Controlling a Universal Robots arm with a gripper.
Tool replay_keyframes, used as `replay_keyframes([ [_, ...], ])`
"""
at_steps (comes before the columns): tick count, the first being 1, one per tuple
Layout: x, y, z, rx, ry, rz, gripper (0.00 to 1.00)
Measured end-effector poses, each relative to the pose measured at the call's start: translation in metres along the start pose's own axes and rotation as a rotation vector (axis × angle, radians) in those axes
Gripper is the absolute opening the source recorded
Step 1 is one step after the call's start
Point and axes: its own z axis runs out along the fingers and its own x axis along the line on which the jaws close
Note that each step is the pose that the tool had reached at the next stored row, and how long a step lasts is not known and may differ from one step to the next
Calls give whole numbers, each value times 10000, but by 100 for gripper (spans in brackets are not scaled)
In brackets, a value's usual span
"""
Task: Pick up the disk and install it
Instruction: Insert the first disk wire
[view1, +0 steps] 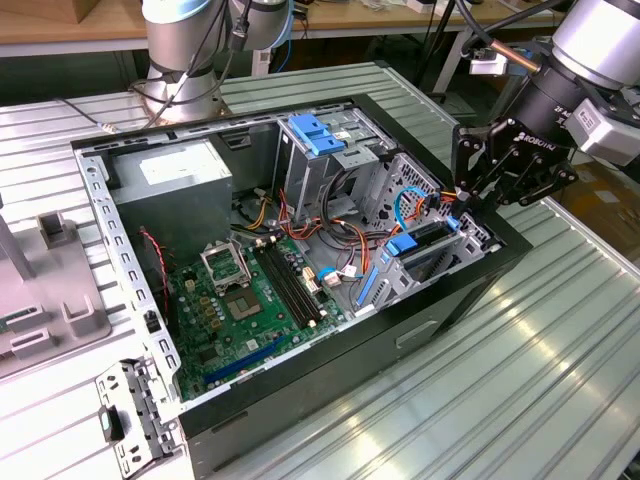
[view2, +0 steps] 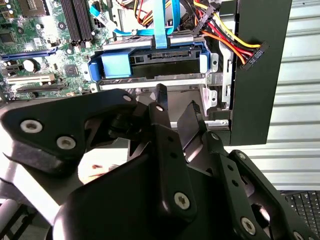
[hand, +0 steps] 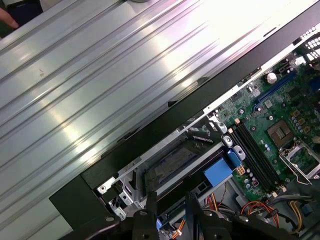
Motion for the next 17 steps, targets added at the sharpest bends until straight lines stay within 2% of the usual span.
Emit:
replay_keyframes([
  [3,28,-24,6,-3,-7,2,36],
  [11,215,-178,0,-36,-52,4,36],
  [17,307,-254,10,-56,-81,5,36],
])
